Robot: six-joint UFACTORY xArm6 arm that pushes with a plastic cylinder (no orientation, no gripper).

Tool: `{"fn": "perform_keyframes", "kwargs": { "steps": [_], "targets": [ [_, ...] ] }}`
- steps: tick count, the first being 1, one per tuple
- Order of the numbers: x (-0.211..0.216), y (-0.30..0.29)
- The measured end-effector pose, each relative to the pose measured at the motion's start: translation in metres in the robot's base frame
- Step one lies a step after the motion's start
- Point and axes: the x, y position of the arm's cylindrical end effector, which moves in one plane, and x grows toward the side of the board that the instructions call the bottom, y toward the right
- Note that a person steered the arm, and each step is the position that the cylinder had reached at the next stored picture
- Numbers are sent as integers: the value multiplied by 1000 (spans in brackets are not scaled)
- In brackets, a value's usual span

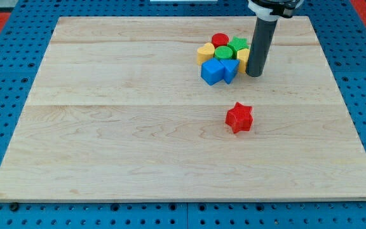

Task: Push the red star diagonally to the bottom left of the blue cube

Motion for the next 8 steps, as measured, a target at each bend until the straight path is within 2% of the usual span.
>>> {"fn": "perform_keyframes", "kwargs": {
  "steps": [1, 2, 3, 4, 5, 8],
  "targets": [
    [0, 24],
    [4, 72],
    [61, 63],
    [98, 19],
    [101, -20],
    [123, -43]
  ]
}}
